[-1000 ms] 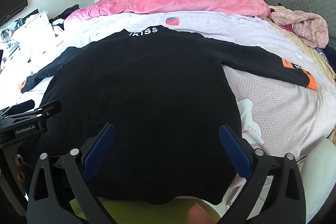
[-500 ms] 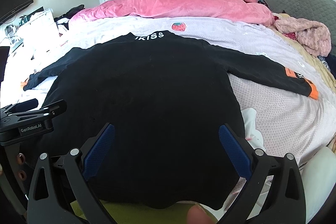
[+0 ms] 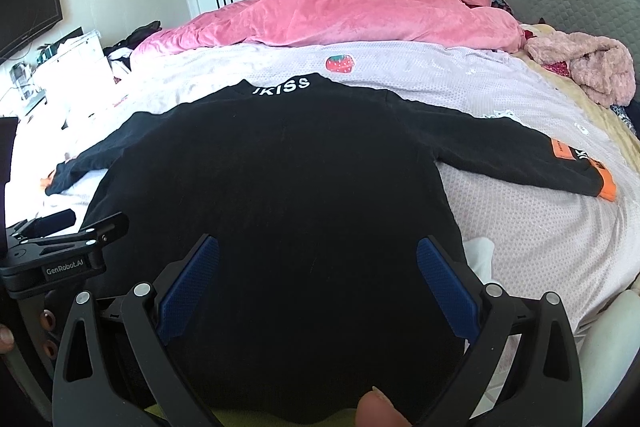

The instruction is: Fold small clothes

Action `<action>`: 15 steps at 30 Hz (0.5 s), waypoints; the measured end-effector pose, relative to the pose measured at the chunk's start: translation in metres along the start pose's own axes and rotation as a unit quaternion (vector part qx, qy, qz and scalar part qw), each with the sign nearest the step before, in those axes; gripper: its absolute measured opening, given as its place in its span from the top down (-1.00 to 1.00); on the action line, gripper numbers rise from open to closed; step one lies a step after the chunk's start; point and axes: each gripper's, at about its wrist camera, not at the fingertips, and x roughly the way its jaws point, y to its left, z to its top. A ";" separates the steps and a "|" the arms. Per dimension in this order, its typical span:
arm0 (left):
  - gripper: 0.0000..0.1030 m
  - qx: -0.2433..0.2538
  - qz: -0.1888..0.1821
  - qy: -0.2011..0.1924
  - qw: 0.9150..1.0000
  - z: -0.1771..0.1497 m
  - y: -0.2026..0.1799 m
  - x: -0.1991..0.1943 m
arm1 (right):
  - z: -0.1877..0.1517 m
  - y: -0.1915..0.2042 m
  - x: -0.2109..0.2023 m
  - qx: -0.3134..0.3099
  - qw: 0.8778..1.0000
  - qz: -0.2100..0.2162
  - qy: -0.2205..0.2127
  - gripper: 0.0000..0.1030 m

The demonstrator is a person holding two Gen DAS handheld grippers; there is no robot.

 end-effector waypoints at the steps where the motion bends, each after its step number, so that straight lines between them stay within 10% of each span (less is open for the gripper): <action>1: -0.82 -0.002 0.002 -0.001 1.000 0.003 0.000 0.000 | 0.002 -0.002 0.001 0.003 1.000 0.001 -0.001 -0.92; 15: -0.82 0.009 -0.007 -0.010 1.000 0.050 -0.022 0.014 | 0.036 -0.036 0.021 0.041 0.999 -0.011 -0.004 -0.92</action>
